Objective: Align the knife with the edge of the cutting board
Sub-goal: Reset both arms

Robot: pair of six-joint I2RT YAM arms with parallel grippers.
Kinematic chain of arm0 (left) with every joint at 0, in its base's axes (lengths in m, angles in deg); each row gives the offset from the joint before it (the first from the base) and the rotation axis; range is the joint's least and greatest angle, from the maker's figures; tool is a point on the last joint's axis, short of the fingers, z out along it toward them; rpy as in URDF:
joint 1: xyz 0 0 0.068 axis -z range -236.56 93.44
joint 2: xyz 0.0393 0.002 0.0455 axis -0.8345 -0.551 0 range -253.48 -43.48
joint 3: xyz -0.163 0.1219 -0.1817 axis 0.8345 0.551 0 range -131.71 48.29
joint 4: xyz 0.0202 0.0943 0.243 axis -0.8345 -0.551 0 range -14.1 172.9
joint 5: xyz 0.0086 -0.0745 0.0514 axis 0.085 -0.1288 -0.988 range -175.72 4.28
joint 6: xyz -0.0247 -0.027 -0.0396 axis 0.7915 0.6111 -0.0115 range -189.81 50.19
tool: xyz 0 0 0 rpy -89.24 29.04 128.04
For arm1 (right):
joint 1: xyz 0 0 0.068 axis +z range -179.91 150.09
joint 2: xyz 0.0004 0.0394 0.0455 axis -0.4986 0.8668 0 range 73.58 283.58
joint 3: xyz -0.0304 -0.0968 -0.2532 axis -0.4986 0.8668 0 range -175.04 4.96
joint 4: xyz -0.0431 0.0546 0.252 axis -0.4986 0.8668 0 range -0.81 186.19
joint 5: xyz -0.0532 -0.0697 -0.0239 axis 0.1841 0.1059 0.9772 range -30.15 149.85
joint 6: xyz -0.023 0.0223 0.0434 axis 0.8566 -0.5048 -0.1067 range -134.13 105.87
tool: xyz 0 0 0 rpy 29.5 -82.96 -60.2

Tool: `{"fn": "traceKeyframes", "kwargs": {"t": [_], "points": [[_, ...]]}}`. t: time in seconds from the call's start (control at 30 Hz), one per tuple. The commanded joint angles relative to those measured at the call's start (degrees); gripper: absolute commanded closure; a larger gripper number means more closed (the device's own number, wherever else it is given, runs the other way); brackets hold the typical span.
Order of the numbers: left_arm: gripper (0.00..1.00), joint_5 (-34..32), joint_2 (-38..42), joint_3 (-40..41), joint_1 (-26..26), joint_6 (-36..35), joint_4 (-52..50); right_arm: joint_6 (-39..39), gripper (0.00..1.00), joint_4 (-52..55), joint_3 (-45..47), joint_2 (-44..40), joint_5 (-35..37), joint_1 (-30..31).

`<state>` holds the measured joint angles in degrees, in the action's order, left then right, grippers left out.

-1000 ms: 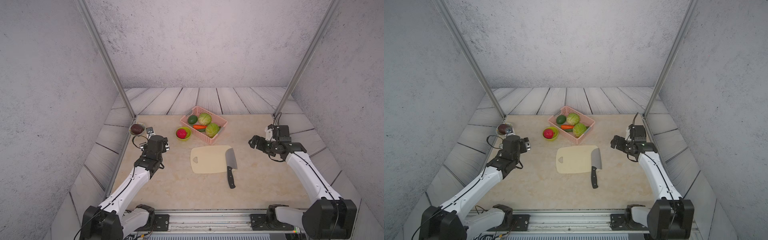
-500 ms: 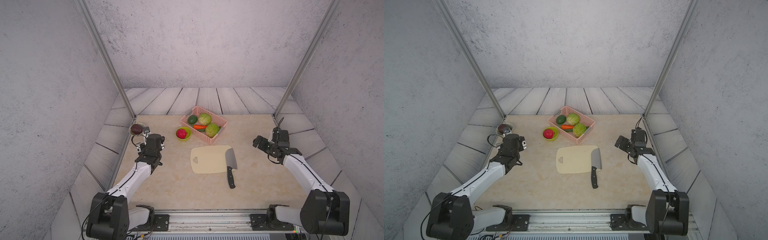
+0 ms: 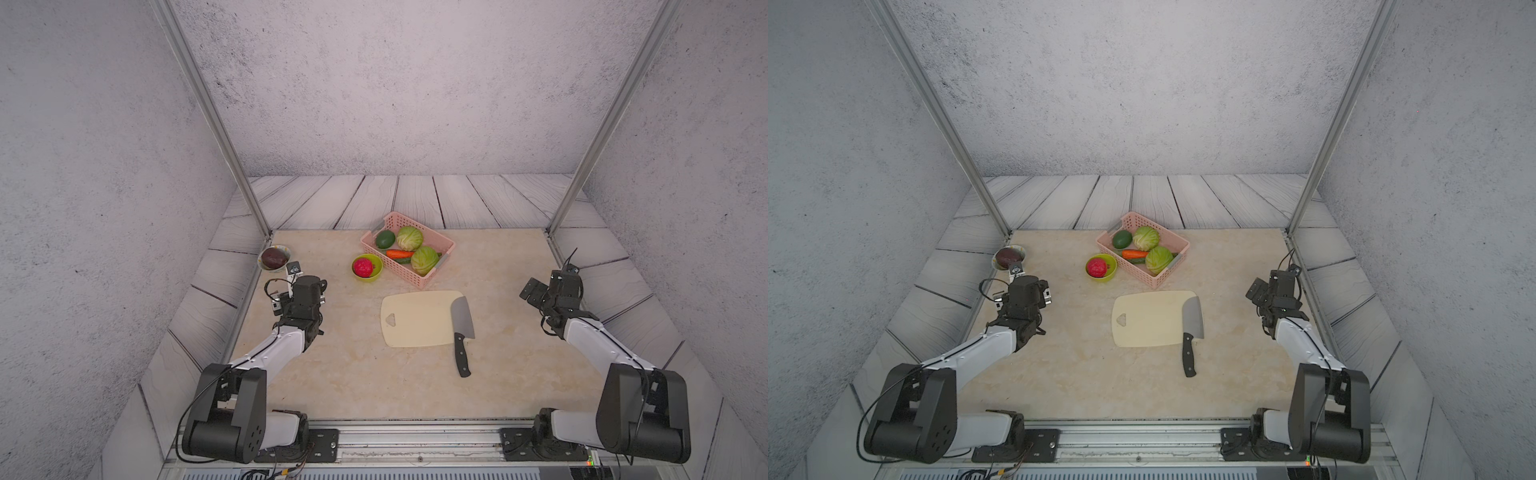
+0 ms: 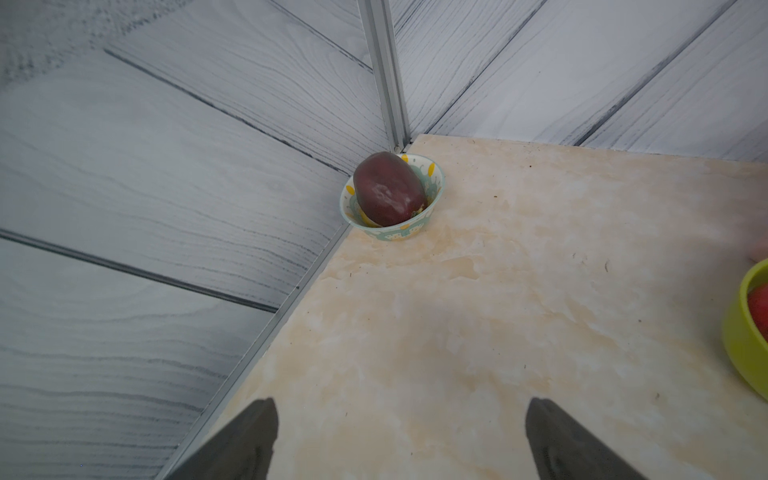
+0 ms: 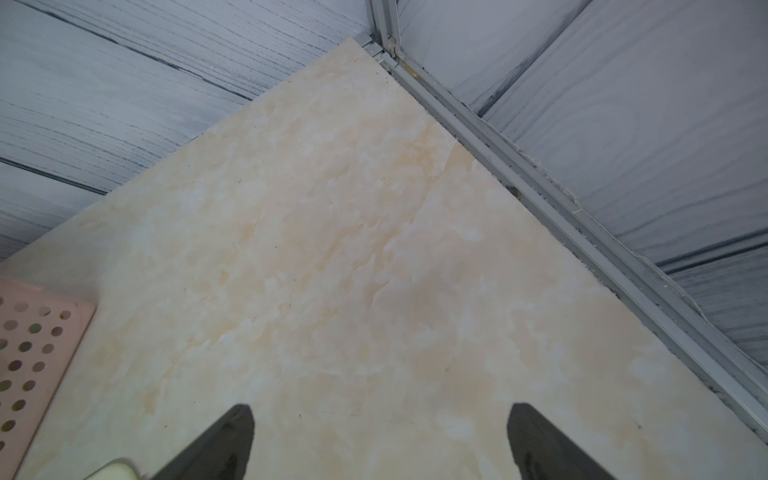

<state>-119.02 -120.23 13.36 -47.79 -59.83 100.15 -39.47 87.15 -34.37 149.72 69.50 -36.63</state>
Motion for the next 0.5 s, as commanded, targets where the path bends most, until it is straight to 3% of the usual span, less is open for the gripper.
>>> {"fn": "traceKeyframes", "kwargs": {"t": [0.0,0.27,0.47], "points": [[0.02,0.7,-1.9,1.0,-1.4,-2.7,5.2,1.4,0.01,-8.6,3.6,1.1,2.8,-0.2],[0.02,4.6,-4.6,5.0,-4.2,-4.2,14.5,3.1,0.01,-16.4,7.7,3.6,2.9,-0.5],[0.02,12.1,-4.7,8.0,-6.8,-3.8,20.5,4.8,0.01,-20.5,9.6,3.4,5.4,-0.6]]}}
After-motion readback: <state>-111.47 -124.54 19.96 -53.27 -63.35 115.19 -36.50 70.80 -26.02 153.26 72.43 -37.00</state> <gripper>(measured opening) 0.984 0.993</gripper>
